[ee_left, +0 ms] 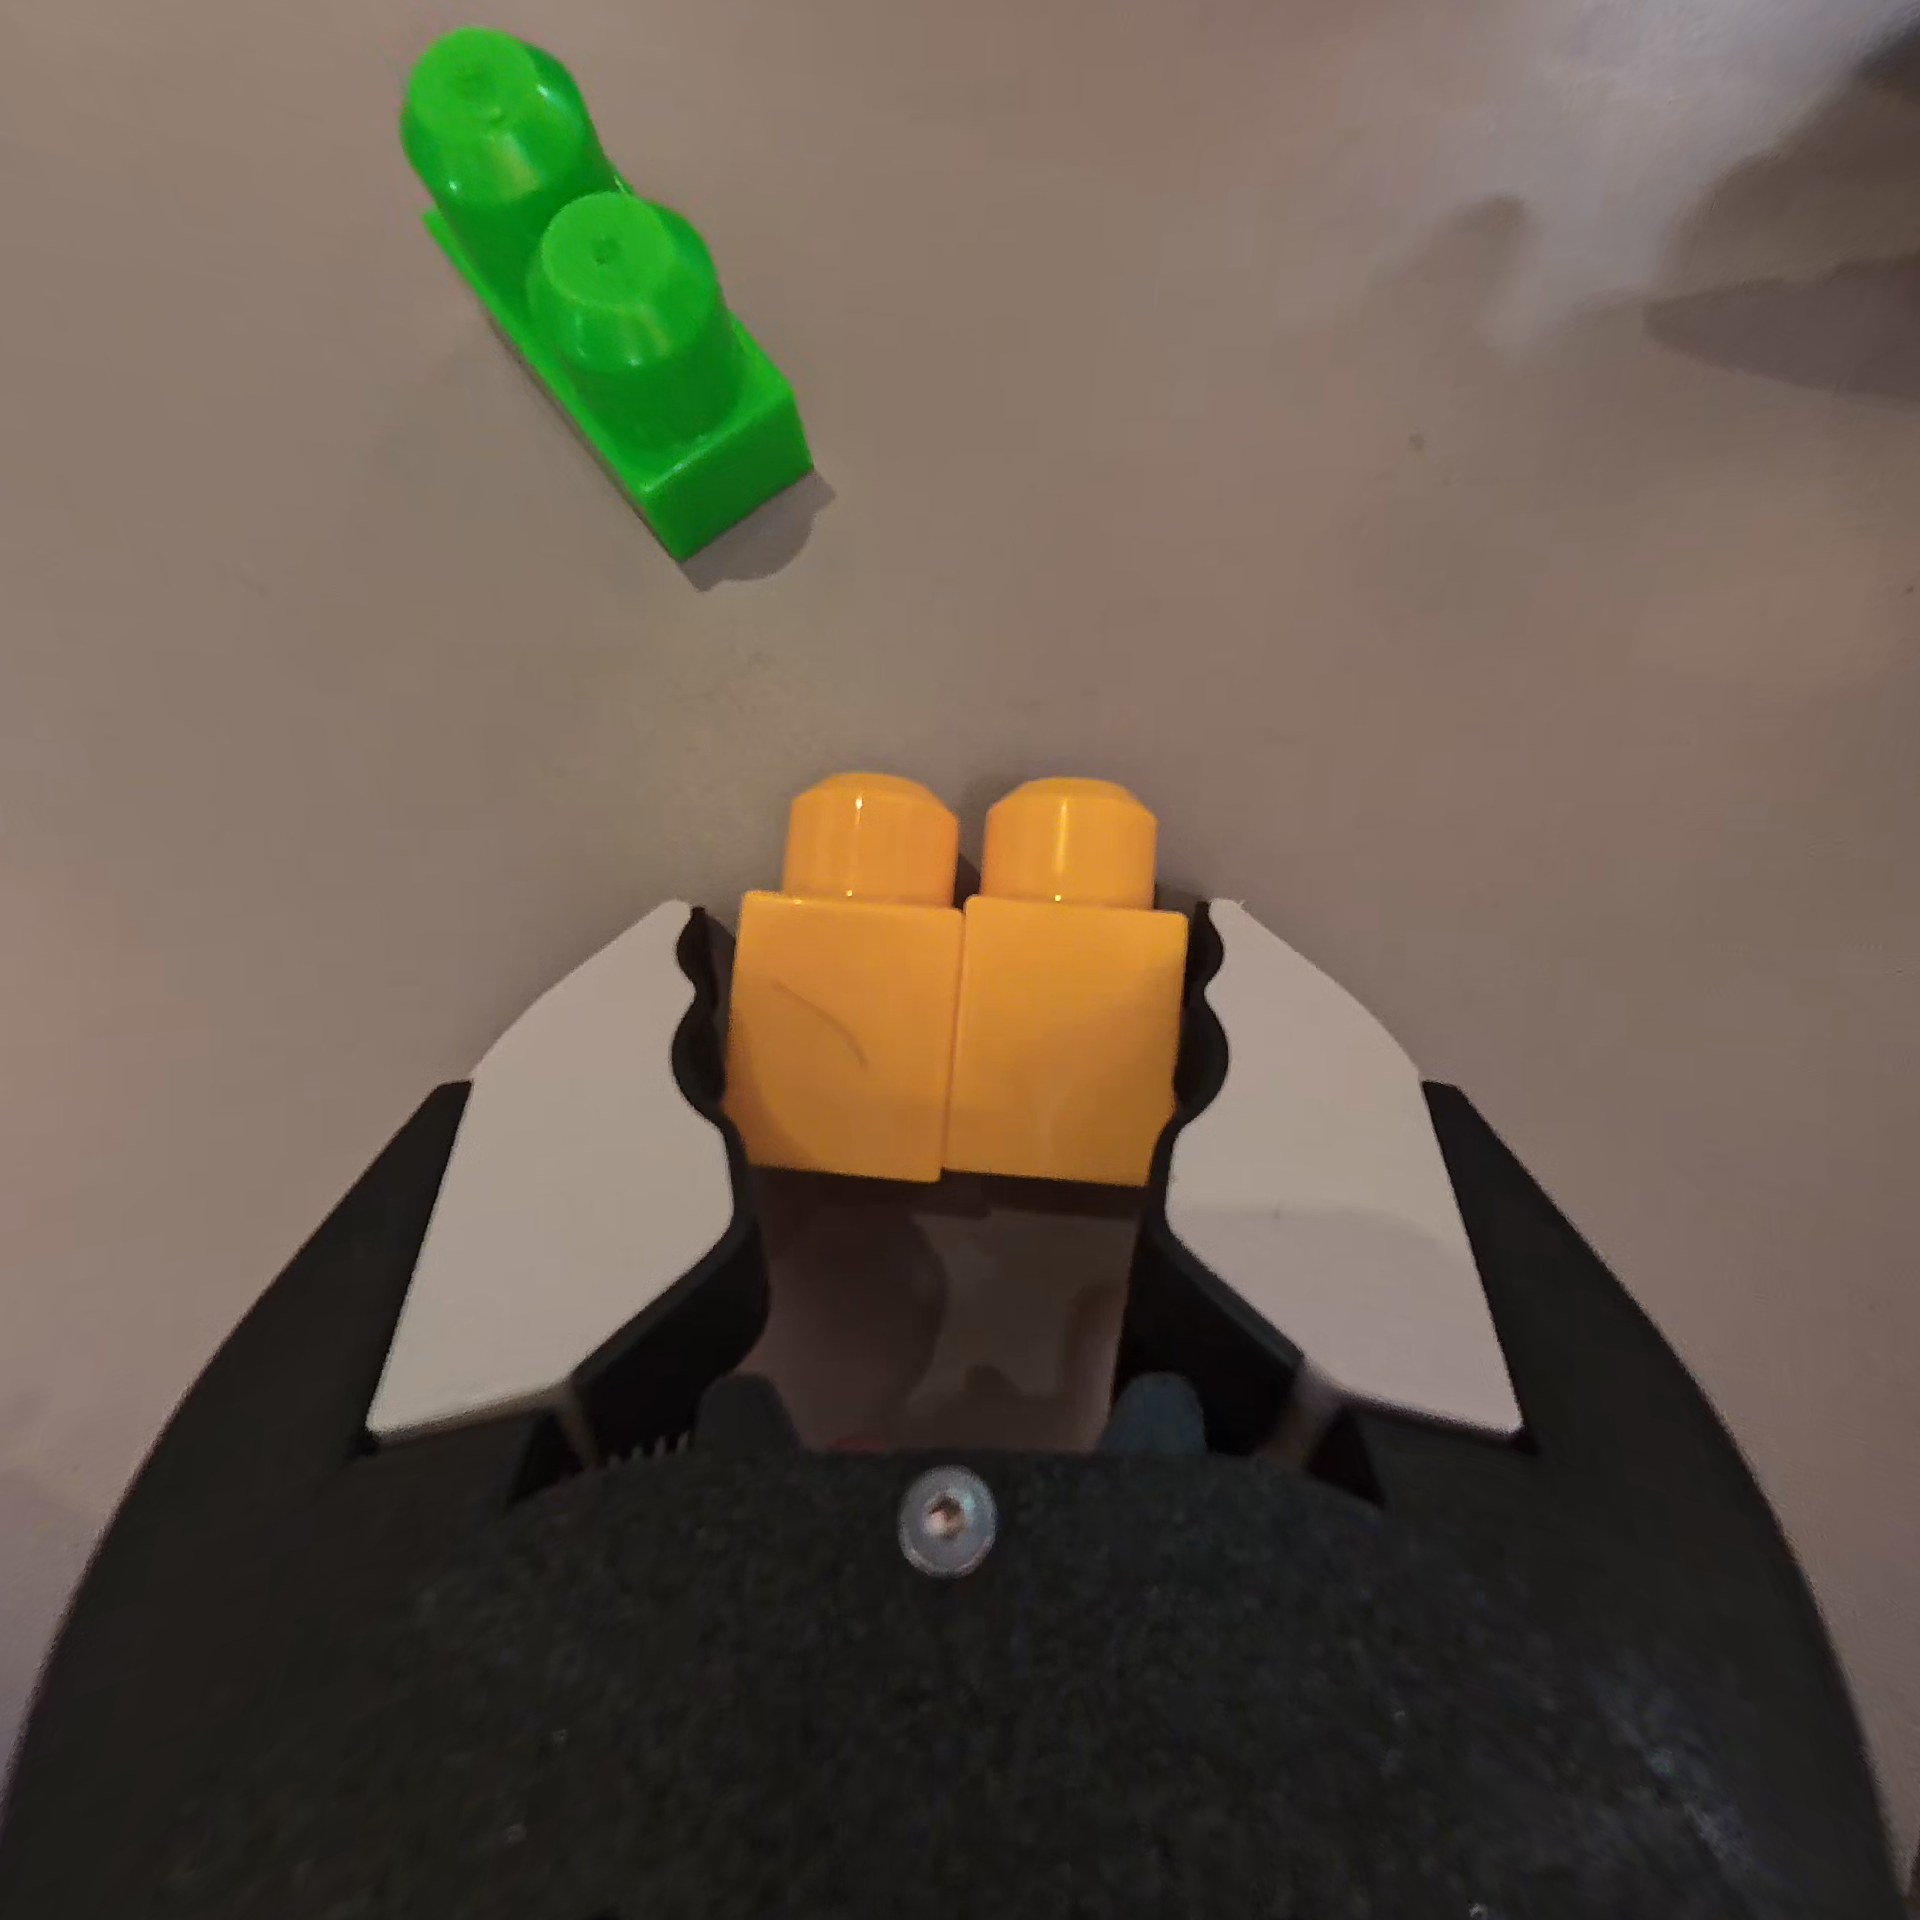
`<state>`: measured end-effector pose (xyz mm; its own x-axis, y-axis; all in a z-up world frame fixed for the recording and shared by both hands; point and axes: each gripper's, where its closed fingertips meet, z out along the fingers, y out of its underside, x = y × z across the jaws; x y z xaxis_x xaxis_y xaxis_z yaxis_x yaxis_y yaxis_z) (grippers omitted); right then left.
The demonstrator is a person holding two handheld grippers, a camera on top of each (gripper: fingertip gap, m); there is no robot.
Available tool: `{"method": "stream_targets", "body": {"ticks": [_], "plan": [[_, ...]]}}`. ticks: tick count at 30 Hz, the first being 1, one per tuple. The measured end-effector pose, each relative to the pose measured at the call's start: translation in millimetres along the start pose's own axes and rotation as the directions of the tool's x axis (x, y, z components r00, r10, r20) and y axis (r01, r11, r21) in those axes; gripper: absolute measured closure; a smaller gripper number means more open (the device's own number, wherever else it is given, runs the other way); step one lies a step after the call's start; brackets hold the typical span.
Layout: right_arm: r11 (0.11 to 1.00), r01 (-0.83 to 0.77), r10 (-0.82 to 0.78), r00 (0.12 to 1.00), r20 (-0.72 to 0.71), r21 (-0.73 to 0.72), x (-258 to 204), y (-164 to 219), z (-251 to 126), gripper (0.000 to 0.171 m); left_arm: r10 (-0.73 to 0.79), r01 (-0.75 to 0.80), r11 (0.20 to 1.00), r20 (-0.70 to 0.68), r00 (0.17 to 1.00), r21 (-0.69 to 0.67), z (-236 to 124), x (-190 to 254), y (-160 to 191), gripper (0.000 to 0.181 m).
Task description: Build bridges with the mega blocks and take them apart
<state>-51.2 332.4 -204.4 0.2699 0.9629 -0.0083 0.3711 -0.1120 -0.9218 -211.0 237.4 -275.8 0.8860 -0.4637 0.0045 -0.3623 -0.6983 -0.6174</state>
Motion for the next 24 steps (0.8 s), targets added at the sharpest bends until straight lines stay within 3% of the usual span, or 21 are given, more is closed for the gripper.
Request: {"method": "stream_targets", "body": {"ticks": [16, 24], "plan": [[1.000, 0.000, 0.000, 1.000, -0.005, 0.008, 0.6, -2.7, -1.1, 0.117, 0.053, -0.054, 0.997, 0.021, 0.998, 0.054, -1.1, 5.9, -5.5, 0.098], [1.000, 0.007, -0.007, 1.000, -0.002, 0.003, -2.2, -2.5, 0.5, 0.117, 0.003, -0.003, 0.994, 0.005, 1.000, 0.106, -7.9, 3.8, -10.3, 0.103]]}}
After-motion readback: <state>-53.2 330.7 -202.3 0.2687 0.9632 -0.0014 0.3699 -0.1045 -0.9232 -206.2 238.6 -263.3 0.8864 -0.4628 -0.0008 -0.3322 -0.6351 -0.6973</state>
